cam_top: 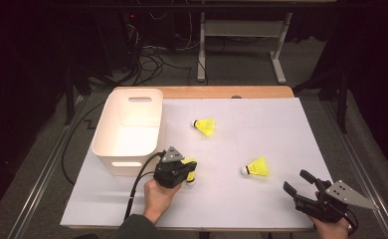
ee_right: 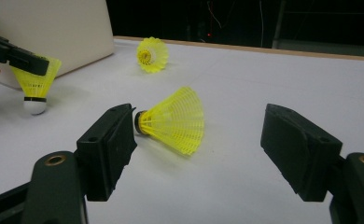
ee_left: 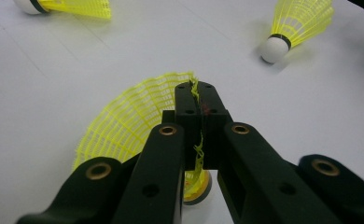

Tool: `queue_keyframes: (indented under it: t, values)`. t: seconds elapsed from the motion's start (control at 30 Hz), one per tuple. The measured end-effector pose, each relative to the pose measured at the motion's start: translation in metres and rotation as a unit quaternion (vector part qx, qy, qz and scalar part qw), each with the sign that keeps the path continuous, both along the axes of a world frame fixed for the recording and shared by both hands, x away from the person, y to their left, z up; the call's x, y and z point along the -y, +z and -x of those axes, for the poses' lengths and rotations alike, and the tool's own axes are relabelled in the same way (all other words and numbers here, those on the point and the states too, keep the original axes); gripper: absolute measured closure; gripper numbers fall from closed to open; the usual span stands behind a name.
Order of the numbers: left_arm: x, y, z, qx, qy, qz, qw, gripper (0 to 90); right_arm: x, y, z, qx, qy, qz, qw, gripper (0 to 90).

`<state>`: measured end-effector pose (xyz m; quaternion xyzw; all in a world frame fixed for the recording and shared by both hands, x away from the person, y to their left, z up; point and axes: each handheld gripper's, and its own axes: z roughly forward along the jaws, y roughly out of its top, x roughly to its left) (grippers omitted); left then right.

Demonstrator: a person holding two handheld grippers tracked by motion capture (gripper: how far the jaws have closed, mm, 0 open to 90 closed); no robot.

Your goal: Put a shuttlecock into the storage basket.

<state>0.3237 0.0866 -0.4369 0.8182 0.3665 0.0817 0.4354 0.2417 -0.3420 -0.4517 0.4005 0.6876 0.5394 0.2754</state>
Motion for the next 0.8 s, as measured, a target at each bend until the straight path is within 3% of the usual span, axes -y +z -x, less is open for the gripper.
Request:
queue_keyframes:
  t: [0.8]
  values:
    - [0.013, 0.012, -0.025, 0.002, 0.009, 0.005, 0.9999, 89.5, -0.002, 0.000, -0.001, 0.000, 0.005, 0.002, 1.0000, 26.6]
